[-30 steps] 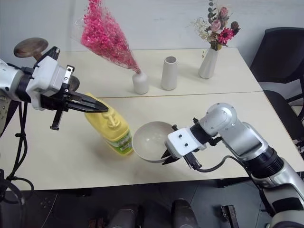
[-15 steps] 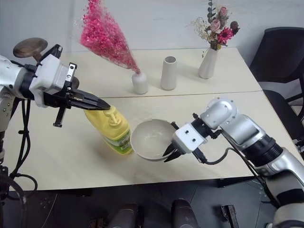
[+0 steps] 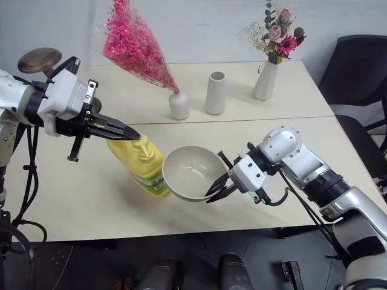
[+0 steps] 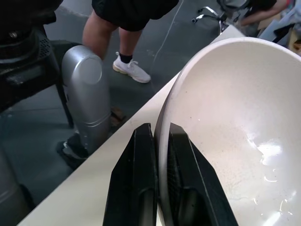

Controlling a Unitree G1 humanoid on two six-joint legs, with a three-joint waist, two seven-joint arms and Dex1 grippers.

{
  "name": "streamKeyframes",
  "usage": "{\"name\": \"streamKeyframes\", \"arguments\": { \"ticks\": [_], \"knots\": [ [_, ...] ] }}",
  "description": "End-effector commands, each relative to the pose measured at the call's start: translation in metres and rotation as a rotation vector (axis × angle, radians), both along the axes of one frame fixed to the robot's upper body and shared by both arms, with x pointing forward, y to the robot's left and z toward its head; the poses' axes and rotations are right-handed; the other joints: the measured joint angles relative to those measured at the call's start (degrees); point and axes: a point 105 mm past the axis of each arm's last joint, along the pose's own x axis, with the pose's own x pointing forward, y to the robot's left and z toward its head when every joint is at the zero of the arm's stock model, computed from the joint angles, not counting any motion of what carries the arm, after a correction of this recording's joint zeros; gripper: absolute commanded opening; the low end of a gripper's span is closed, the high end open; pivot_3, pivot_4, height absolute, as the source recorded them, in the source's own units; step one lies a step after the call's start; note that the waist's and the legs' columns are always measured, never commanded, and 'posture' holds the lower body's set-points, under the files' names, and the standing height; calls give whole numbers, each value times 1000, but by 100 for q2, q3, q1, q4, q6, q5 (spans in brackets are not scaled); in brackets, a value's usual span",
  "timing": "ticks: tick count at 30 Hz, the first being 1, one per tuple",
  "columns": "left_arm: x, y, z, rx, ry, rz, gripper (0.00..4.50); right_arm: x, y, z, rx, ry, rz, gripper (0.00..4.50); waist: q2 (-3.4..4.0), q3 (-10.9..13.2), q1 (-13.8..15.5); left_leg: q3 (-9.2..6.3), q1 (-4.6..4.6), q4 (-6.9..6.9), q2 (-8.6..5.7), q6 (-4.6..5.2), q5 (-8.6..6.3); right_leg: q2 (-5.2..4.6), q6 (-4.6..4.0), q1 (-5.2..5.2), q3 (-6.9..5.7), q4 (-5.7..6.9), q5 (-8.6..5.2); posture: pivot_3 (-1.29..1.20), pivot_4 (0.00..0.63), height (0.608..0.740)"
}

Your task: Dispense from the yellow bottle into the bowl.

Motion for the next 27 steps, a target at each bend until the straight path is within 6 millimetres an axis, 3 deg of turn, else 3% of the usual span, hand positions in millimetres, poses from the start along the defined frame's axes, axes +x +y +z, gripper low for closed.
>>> {"name": "streamKeyframes", "arguments": {
  "ticks": [1,5,11,17,23,27],
  "knots": [
    [8,7,-34,109,98,56,36,-24,23,17,19,-24,162,0,1,0,-7,0,0,0,2,0,0,0,0,-1,1,0,0,0,150,740],
    [7,5,-33,101,99,54,36,-35,32,20,9,-39,202,0,5,-3,-13,-21,3,-7,4,-13,1,4,0,-12,0,2,0,0,150,740],
    [7,2,-32,91,101,48,36,-32,30,7,-12,-47,180,0,1,-5,75,-28,6,0,-6,-12,1,2,0,-1,5,-1,0,0,150,740],
    [4,3,-35,95,106,41,36,-30,21,25,-4,-55,162,0,2,-5,82,-23,5,-1,-4,-12,1,2,0,-8,6,3,0,0,150,740],
    [1,11,-58,204,94,43,36,-30,19,25,-16,-62,167,0,10,-9,80,-22,12,-5,-2,-12,1,0,0,-4,14,1,0,0,150,740],
    [3,2,-51,135,106,49,36,-31,18,24,-28,-65,179,0,11,-10,85,-21,14,-6,-2,-12,1,1,0,-3,15,2,0,0,150,740]
  ]
}}
